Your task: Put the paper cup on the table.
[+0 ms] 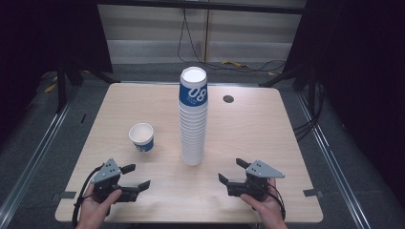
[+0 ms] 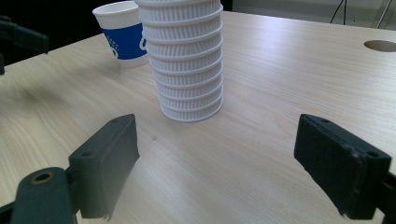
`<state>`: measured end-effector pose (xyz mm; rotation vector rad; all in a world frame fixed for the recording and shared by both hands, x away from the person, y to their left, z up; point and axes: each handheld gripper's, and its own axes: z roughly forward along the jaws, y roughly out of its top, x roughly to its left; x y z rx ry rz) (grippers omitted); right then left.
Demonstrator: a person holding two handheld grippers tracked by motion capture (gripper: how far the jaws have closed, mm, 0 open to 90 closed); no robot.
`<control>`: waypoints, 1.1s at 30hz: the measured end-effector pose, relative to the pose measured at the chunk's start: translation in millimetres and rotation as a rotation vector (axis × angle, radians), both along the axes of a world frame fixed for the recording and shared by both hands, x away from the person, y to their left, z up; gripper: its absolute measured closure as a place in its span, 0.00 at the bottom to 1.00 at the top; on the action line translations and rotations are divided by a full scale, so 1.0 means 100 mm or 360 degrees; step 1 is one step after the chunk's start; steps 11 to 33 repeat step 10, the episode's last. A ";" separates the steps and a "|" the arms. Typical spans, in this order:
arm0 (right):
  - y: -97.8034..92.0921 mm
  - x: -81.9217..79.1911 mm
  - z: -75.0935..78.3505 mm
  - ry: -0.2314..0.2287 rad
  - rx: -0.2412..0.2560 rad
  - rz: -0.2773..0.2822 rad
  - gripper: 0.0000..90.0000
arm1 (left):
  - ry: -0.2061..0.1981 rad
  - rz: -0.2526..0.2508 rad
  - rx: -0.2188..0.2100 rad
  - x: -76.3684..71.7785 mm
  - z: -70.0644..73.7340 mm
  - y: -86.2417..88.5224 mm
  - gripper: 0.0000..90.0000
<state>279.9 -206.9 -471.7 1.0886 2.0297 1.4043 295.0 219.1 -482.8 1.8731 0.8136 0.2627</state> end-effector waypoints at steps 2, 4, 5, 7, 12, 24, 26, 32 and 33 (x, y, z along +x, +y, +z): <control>0.00 0.00 0.00 -0.0001 -0.0001 0.0005 0.15 | 0.0077 -0.0034 -0.0007 -0.01 -0.08 0.00 0.18; 0.01 -0.02 0.01 0.0001 0.0010 0.0030 0.15 | 0.0112 -0.0067 -0.0062 -0.01 -0.09 0.02 0.18; 0.02 -0.02 0.02 0.0002 0.0014 0.0035 0.15 | 0.0121 -0.0062 -0.0063 0.00 -0.10 0.03 0.18; 0.02 -0.03 0.02 0.0027 0.0024 0.0040 0.15 | 0.0192 -0.0065 -0.0089 0.00 -0.13 0.03 0.18; 0.00 -0.01 -0.01 0.0078 -0.0008 0.0030 0.15 | 0.0183 -0.0063 -0.0068 0.01 -0.14 0.04 0.18; 0.00 -0.01 -0.01 0.0078 -0.0008 0.0030 0.15 | 0.0183 -0.0063 -0.0068 0.01 -0.14 0.04 0.18; 0.00 -0.01 -0.01 0.0078 -0.0008 0.0030 0.15 | 0.0183 -0.0063 -0.0068 0.01 -0.14 0.04 0.18; 0.00 -0.01 -0.01 0.0078 -0.0008 0.0030 0.15 | 0.0183 -0.0063 -0.0068 0.01 -0.14 0.04 0.18; 0.00 -0.01 -0.01 0.0078 -0.0008 0.0030 0.15 | 0.0183 -0.0063 -0.0068 0.01 -0.14 0.04 0.18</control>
